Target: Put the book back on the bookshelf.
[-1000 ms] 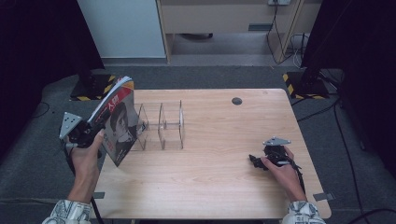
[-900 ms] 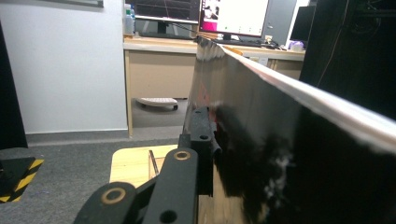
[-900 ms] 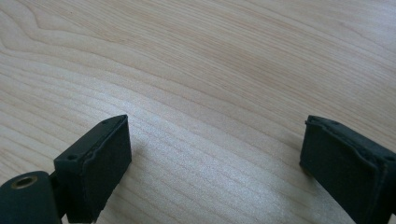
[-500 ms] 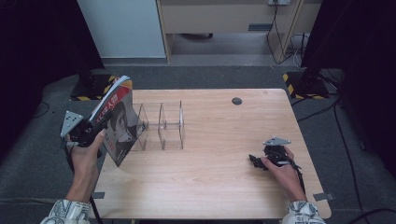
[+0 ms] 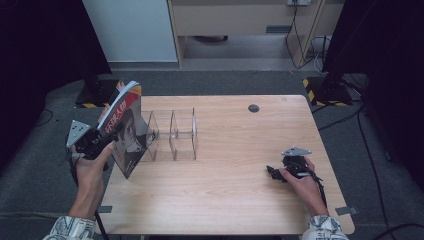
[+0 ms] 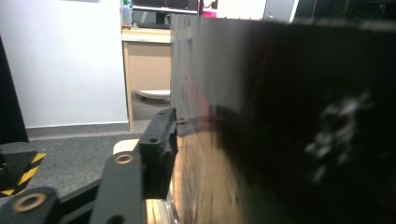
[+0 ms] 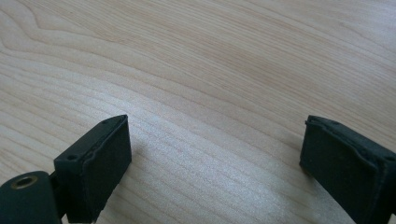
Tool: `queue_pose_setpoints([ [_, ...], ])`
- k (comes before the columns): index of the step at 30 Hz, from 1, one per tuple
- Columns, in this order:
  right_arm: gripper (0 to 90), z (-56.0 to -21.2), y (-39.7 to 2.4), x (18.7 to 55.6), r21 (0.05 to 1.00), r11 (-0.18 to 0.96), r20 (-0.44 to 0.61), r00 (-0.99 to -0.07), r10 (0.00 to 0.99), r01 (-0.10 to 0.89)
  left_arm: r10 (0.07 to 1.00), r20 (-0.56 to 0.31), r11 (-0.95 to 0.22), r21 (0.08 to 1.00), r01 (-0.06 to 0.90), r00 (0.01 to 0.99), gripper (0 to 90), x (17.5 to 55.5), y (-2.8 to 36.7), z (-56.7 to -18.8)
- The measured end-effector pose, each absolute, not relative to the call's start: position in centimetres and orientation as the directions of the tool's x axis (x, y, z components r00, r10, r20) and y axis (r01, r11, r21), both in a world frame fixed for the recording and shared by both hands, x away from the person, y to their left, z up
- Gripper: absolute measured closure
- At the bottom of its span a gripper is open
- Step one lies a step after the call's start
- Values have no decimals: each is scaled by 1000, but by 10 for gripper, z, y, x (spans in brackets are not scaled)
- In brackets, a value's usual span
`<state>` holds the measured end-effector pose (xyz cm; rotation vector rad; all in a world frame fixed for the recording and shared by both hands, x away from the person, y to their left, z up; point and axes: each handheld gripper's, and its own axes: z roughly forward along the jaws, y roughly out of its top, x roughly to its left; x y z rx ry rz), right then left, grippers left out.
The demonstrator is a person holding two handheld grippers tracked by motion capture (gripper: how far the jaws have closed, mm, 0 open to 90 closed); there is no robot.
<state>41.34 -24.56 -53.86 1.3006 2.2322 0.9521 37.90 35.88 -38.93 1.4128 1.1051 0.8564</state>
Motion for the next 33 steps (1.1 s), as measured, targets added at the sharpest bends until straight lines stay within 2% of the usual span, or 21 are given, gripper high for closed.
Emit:
queue_pose_setpoints([
  [9, 90, -539, -246, 413, 719, 340, 8, -496, 868, 606, 946, -73, 18, 985, 173, 316, 386, 377, 359, -394],
  [22, 91, -539, -246, 413, 719, 340, 7, -496, 868, 606, 946, -71, 20, 986, 165, 315, 369, 377, 360, -394],
  [33, 90, -539, -246, 413, 719, 340, 8, -496, 868, 607, 940, -63, 2, 984, 181, 334, 278, 373, 363, -400],
])
